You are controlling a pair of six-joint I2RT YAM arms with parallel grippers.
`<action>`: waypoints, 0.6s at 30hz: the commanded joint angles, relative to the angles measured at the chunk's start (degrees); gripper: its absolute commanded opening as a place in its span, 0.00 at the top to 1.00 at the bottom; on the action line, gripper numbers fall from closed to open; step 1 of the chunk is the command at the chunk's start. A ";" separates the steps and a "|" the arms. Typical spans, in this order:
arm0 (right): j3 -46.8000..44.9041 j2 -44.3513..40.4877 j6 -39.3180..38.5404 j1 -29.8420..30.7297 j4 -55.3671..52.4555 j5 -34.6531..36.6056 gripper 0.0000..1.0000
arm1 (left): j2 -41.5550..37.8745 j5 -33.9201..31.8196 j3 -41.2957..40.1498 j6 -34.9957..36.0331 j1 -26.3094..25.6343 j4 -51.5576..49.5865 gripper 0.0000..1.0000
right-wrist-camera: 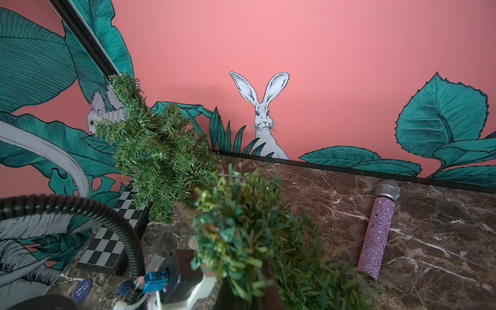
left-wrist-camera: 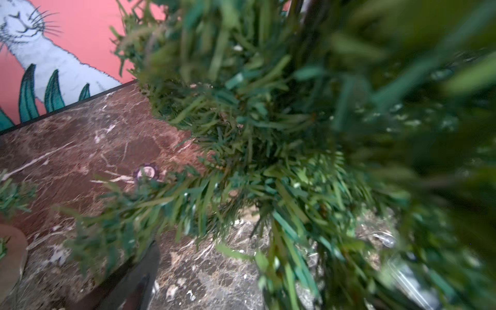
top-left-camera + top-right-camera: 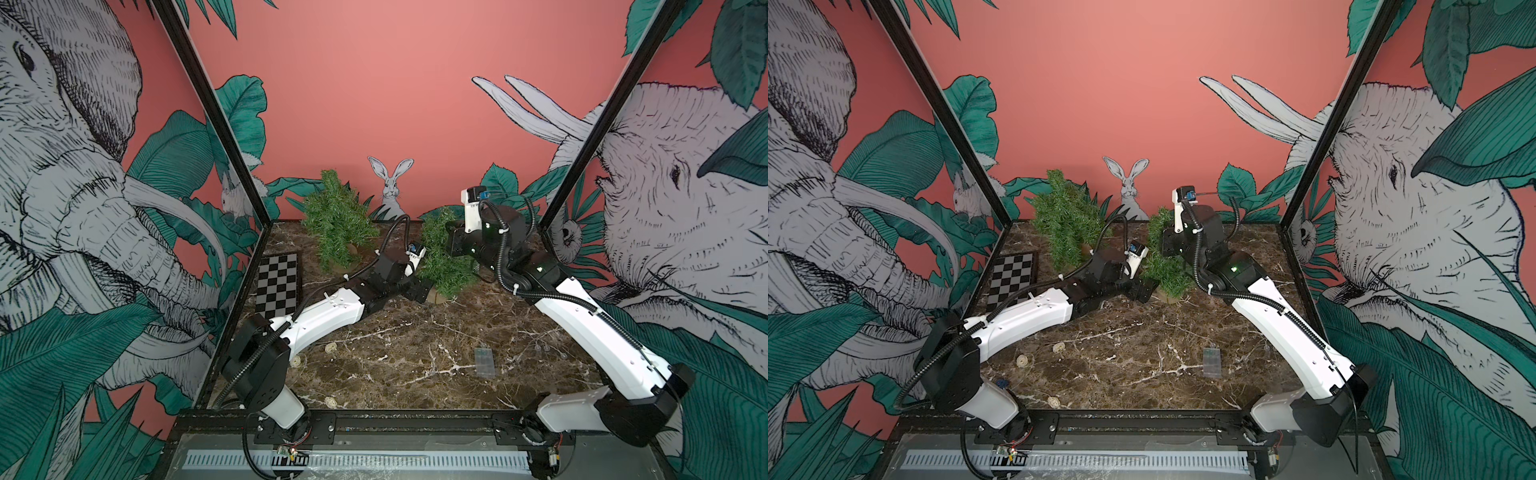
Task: Wrap string light around the christmas tree
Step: Move the christmas tree to the center of the board.
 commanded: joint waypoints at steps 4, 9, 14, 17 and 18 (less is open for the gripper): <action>-1.34 -1.57 0.99 0.65 5.08 -2.86 1.00 | -1.82 0.86 -0.86 -1.07 0.06 1.33 0.01; -6.49 -1.93 2.24 0.70 7.32 -6.21 1.00 | -3.93 0.75 -3.14 -0.62 0.01 0.51 0.02; -5.72 -4.41 1.78 0.69 4.98 -8.32 0.66 | -7.18 0.40 -5.70 0.16 0.06 -0.63 0.02; -3.33 -5.37 1.26 0.69 0.54 -10.73 0.48 | -7.97 0.45 -5.73 0.64 0.06 -1.13 0.02; -2.86 -5.73 1.18 0.68 -0.98 -11.30 0.43 | -7.97 0.40 -5.50 0.73 0.14 -1.44 0.02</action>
